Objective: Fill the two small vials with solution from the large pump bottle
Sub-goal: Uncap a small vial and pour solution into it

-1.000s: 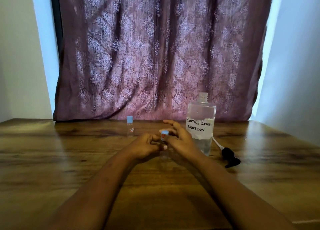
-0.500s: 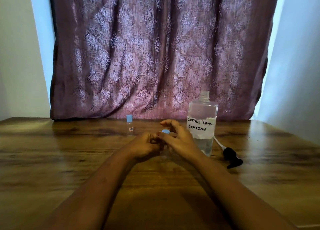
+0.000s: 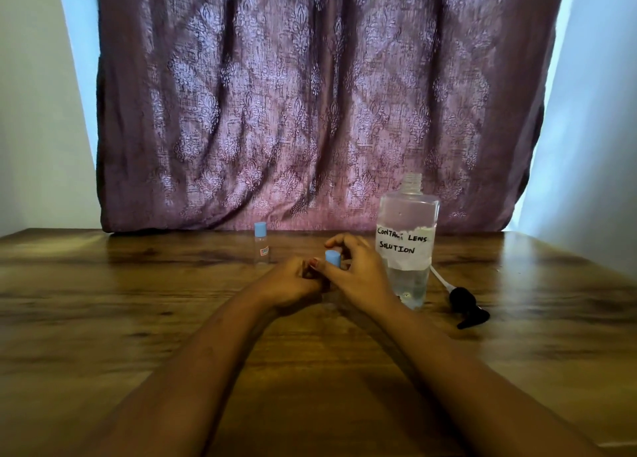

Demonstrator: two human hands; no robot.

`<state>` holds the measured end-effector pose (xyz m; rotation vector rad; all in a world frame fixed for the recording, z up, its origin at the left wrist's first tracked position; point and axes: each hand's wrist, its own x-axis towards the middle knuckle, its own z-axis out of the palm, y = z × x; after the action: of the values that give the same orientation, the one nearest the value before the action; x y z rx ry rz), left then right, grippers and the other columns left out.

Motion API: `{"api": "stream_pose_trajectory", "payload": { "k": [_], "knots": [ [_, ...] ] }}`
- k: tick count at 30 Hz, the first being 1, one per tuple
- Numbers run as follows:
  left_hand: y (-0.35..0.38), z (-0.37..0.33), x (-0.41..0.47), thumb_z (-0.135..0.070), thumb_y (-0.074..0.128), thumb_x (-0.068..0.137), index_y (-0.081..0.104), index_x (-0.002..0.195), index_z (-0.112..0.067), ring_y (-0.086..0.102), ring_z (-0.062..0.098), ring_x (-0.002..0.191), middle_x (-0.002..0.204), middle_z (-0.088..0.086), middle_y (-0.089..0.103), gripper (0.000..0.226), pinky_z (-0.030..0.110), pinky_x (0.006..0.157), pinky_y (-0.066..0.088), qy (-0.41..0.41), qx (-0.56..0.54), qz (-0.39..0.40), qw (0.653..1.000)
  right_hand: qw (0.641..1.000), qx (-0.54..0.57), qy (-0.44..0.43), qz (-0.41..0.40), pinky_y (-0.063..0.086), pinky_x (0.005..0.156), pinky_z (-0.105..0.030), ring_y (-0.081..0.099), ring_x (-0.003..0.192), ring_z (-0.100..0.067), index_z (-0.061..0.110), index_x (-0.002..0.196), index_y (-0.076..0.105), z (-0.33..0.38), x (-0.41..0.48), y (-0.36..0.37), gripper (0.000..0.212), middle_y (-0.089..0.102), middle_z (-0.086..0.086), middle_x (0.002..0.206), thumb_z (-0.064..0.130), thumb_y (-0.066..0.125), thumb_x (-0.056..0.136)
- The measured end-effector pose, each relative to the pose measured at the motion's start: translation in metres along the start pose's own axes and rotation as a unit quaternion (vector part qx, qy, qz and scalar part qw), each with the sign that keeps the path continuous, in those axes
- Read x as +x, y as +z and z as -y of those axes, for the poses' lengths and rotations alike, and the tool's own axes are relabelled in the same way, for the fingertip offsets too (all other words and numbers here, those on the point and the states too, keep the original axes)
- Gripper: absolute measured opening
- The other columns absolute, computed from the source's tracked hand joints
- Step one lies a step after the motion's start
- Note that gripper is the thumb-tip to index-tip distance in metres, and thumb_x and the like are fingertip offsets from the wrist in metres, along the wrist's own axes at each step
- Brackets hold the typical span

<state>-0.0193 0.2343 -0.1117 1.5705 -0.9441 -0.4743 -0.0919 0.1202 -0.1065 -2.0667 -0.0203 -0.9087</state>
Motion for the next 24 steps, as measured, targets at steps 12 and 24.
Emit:
{"api": "stream_pose_trajectory", "payload": {
  "k": [12, 24],
  "knots": [
    [-0.003, -0.002, 0.000, 0.021, 0.042, 0.088, 0.061, 0.085, -0.004, 0.069, 0.001, 0.062, 0.079, 0.007, 0.063, 0.031, 0.012, 0.060, 0.054, -0.018, 0.018, 0.008, 1.000, 0.999, -0.015, -0.004, 0.035, 0.045, 0.062, -0.007, 0.055, 0.080, 0.000, 0.012, 0.101, 0.061, 0.000, 0.003, -0.007, 0.025, 0.058, -0.001, 0.099, 0.027, 0.068, 0.082],
    [-0.007, -0.004, -0.001, 0.019, 0.046, 0.088, 0.063, 0.090, -0.003, 0.069, 0.005, 0.070, 0.082, 0.005, 0.065, 0.028, 0.014, 0.064, 0.054, -0.029, 0.048, 0.017, 0.998, 0.997, -0.011, -0.007, 0.074, 0.043, 0.062, -0.003, 0.056, 0.084, 0.001, 0.013, 0.115, 0.060, 0.002, 0.004, -0.009, 0.028, 0.060, 0.000, 0.106, 0.019, 0.061, 0.088]
  ]
}}
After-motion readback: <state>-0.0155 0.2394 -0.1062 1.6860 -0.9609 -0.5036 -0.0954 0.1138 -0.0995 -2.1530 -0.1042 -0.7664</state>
